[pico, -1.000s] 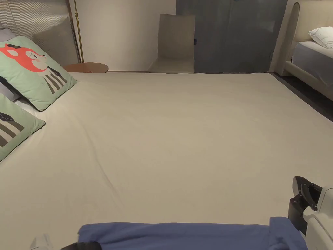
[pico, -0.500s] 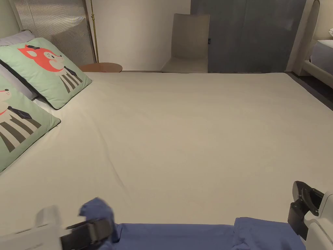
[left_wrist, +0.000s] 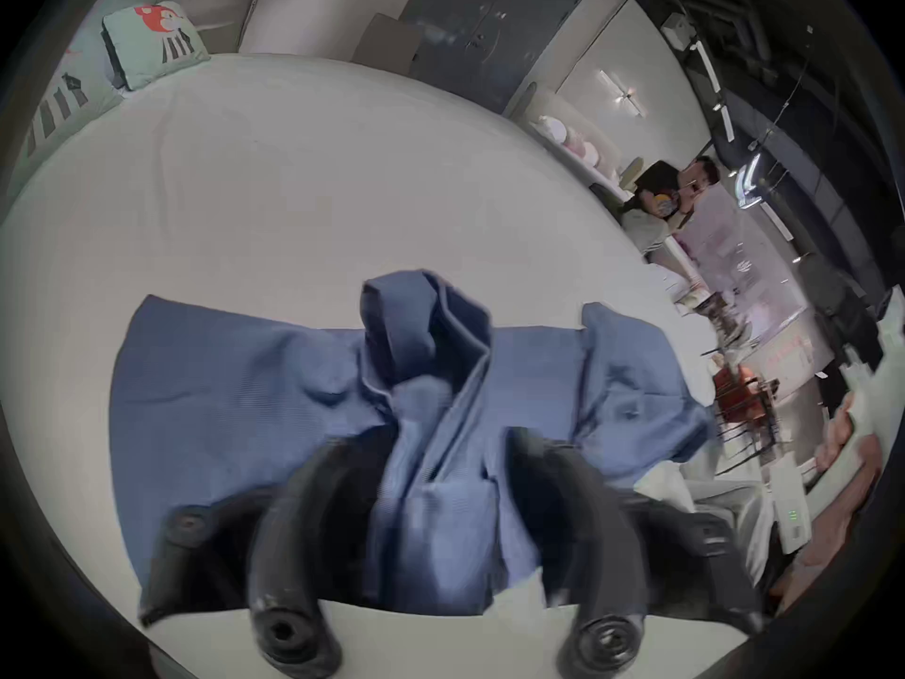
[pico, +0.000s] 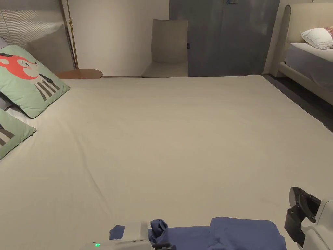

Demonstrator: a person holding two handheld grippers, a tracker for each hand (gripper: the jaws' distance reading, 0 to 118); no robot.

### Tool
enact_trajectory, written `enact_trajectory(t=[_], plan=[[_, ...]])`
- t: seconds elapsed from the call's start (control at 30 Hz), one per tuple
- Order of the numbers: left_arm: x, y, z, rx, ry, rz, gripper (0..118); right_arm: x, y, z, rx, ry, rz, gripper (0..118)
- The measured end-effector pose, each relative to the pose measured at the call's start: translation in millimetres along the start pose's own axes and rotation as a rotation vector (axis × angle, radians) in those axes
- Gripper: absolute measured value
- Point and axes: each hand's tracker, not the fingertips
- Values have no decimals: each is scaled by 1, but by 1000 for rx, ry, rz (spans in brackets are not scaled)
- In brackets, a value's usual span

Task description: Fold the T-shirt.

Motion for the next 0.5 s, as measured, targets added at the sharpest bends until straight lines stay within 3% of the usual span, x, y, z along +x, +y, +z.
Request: enact_trajectory(t=[0.07, 0.1, 0.17, 0.23, 0.27, 0.33, 0.37, 0.5], plan=[[2, 5, 13, 4, -39, 5, 100, 2, 0, 1, 2, -1, -2, 1], [5, 6, 25, 48, -41, -14, 111, 4, 0, 1, 2, -2, -5, 1], [8, 9, 47, 190, -20, -53, 108, 5, 0, 0, 5, -1, -15, 1], [8, 8, 61, 323, 89, -65, 105, 6, 0, 0, 6, 3, -30, 1], [11, 5, 63, 377, 129, -68, 93, 7, 0, 0, 6, 5, -35, 1], [9, 0, 59, 432, 249, -101, 16, 7, 0, -1, 7, 9, -40, 1], [8, -2, 52, 412, 335, -106, 1, 7, 0, -1, 7, 13, -40, 1], [17, -21, 14, 335, 431, -220, 0, 7, 0, 1, 9, 20, -41, 1]])
